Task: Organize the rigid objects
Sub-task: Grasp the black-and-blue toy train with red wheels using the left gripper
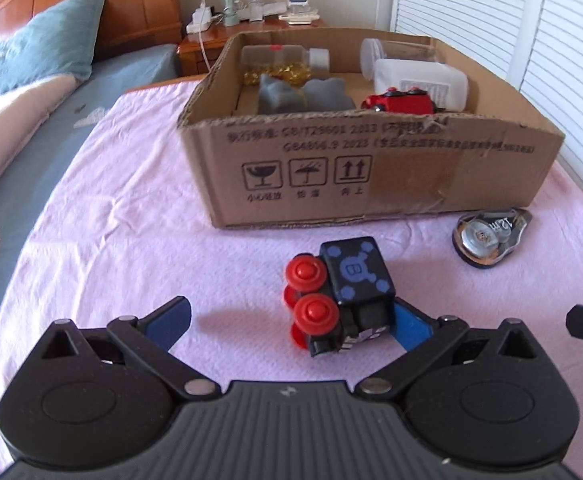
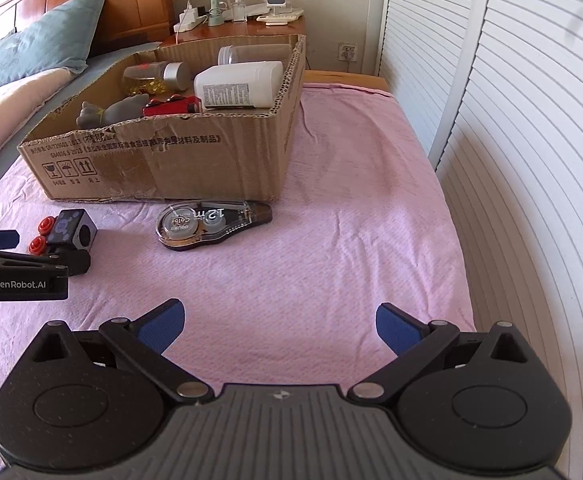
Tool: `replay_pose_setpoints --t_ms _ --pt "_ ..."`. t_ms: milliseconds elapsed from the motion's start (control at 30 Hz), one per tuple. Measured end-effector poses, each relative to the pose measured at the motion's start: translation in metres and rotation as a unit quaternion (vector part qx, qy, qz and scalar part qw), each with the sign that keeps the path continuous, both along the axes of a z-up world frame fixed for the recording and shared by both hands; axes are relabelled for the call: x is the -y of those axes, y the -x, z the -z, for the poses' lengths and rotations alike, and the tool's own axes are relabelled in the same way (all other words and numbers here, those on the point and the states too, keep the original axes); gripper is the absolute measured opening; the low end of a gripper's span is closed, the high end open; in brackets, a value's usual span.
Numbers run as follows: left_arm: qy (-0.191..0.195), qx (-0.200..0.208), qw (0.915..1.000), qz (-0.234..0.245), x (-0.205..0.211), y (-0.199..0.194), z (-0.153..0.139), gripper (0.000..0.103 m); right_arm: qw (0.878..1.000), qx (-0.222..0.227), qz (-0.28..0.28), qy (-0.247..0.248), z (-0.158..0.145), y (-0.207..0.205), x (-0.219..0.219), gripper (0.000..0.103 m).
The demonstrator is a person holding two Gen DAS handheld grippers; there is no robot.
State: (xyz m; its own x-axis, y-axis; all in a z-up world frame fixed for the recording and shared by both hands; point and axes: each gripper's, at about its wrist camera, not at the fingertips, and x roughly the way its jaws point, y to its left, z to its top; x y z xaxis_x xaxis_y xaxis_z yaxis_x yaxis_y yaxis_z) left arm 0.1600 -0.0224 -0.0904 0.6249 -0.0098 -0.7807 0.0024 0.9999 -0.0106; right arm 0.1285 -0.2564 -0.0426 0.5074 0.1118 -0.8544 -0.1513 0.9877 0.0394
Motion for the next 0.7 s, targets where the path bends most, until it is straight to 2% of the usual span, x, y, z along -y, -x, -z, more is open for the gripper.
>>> replay_pose_setpoints --t_ms 233,533,700 --pt "0.002 0.021 0.9997 -0.009 -0.001 0.004 0.004 0.103 1.0 -0.01 -0.008 0.008 0.008 -0.004 -0.009 0.103" --pt "0.003 0.018 0.9991 -0.037 0.005 0.003 0.003 0.103 0.999 -0.017 -0.02 0.021 0.021 -0.004 -0.017 0.103" --pt "0.003 0.026 0.9992 -0.032 0.011 0.007 0.004 0.103 1.0 -0.013 -0.021 0.02 0.022 -0.005 -0.018 0.103"
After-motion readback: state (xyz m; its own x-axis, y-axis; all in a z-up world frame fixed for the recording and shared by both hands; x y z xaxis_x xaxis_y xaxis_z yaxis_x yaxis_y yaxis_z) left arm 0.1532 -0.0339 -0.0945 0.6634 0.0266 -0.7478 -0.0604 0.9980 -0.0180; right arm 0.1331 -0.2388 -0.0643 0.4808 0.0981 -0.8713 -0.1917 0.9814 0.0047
